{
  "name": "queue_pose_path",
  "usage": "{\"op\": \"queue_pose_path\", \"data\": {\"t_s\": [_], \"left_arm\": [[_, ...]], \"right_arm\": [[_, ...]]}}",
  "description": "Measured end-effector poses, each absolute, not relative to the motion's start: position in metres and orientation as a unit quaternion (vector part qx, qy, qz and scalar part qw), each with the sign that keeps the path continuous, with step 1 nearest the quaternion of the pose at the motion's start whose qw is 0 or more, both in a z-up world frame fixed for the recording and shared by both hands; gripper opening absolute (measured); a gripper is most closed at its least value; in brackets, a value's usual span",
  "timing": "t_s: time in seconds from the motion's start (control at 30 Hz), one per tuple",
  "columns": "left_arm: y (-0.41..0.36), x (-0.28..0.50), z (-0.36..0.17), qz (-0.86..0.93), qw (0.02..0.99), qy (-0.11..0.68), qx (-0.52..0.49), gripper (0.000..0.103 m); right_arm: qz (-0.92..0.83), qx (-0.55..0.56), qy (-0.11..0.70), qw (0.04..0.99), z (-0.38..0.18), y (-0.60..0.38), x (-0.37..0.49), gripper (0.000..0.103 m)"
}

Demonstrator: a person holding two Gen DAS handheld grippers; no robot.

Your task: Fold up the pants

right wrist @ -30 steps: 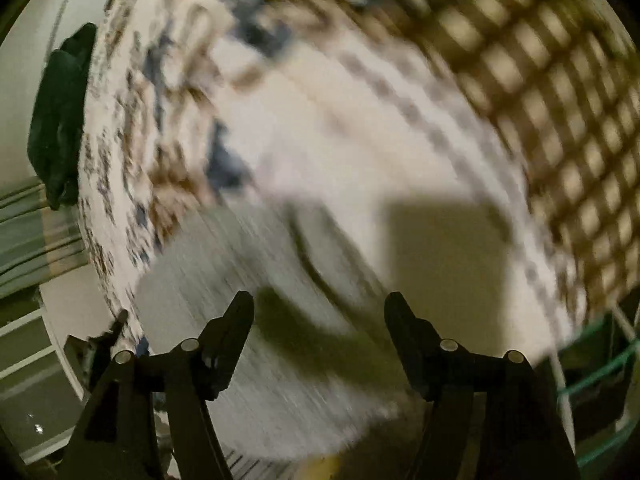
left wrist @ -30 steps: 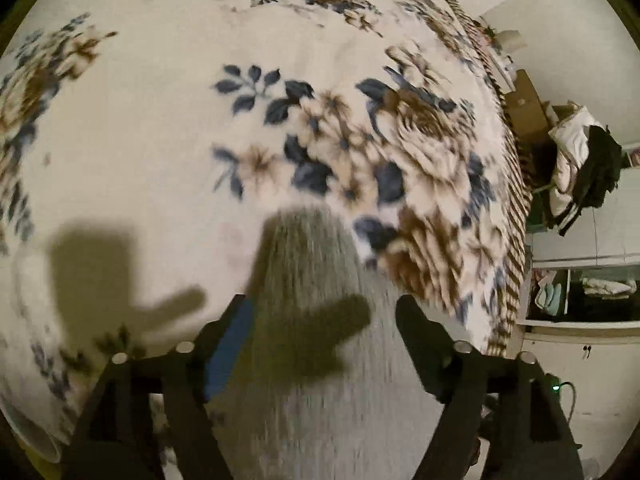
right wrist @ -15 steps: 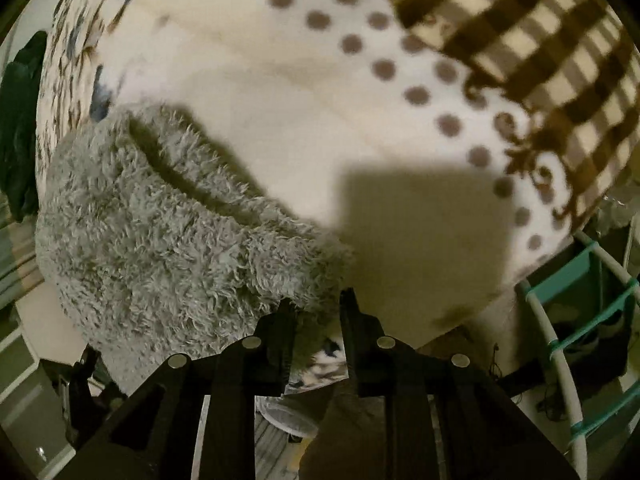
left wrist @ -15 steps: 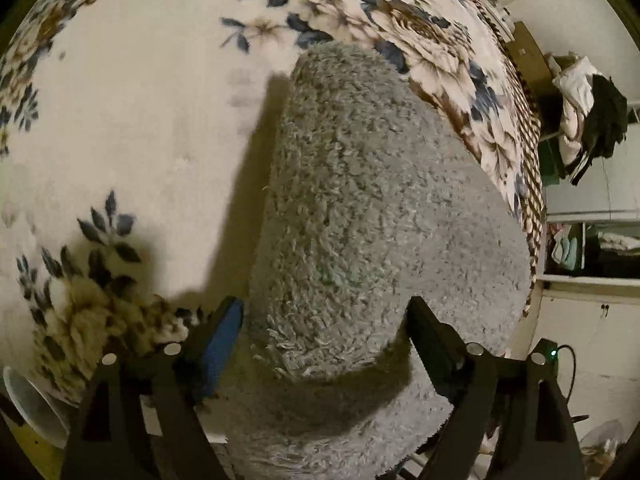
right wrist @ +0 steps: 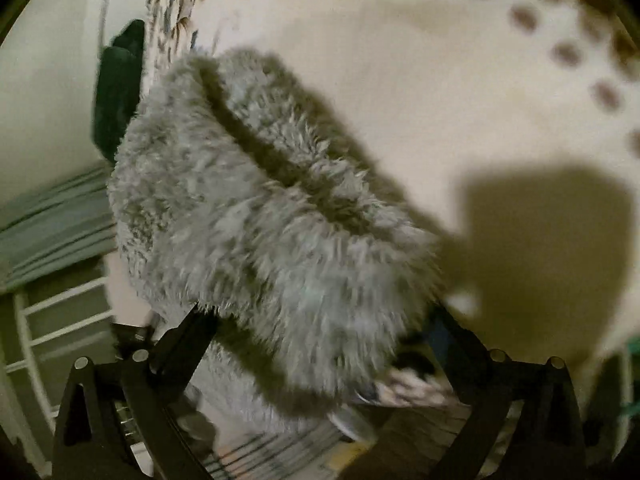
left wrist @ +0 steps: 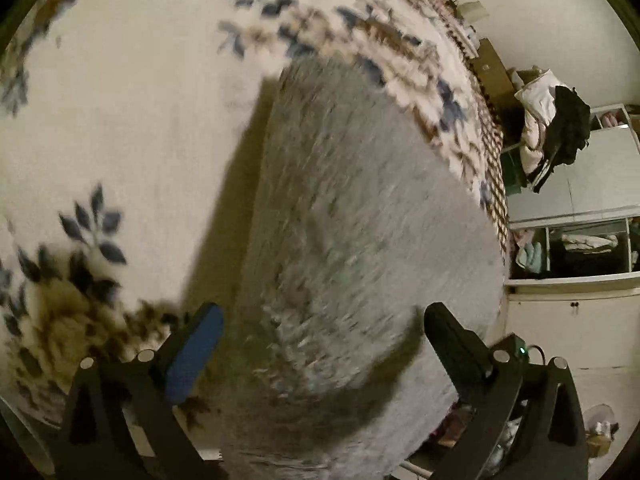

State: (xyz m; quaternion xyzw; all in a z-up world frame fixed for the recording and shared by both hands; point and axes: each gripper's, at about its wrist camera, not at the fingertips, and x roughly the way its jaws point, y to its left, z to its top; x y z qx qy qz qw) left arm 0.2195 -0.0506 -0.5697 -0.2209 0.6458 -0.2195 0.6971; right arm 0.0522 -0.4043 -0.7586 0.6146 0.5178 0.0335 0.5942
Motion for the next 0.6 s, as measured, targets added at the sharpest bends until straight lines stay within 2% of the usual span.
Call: {"op": "queue_pose_path", "data": {"t_s": [0.2, 0.37, 0.4, 0.43, 0.47, 0.5, 0.53, 0.57, 0.6], "left_arm": [[-0.042, 0.219, -0.602, -0.243, 0.653, 0.658, -0.284, 0.103], [-0.044, 0.224, -0.612, -0.259, 0.627, 0.662, -0.319, 0.103], [-0.044, 0.224, -0.608, -0.261, 0.629, 0.66, -0.318, 0.099], [-0.044, 0.225, -0.604, -0.264, 0.632, 0.657, -0.317, 0.094], [-0.045, 0.225, -0.598, -0.266, 0.637, 0.654, -0.31, 0.082], [-0.046, 0.225, -0.592, -0.265, 0.642, 0.653, -0.301, 0.071], [-0.046, 0.225, -0.584, -0.267, 0.648, 0.651, -0.293, 0.065], [-0.047, 0.224, -0.578, -0.269, 0.652, 0.647, -0.29, 0.055], [-0.047, 0.224, -0.572, -0.271, 0.656, 0.643, -0.288, 0.051]], "right_arm": [[0.082, 0.632, 0.474, 0.607, -0.768, -0.398, 0.071, 0.103], [0.12, 0.629, 0.483, 0.597, -0.77, -0.38, 0.097, 0.103], [0.118, 0.63, 0.485, 0.595, -0.769, -0.378, 0.099, 0.103], [0.115, 0.631, 0.483, 0.596, -0.766, -0.375, 0.104, 0.095], [0.107, 0.63, 0.48, 0.602, -0.762, -0.375, 0.103, 0.088], [0.101, 0.622, 0.482, 0.608, -0.756, -0.375, 0.102, 0.077], [0.097, 0.616, 0.485, 0.614, -0.747, -0.371, 0.107, 0.066], [0.092, 0.607, 0.487, 0.621, -0.739, -0.368, 0.108, 0.061], [0.09, 0.601, 0.49, 0.625, -0.733, -0.366, 0.109, 0.055]]}}
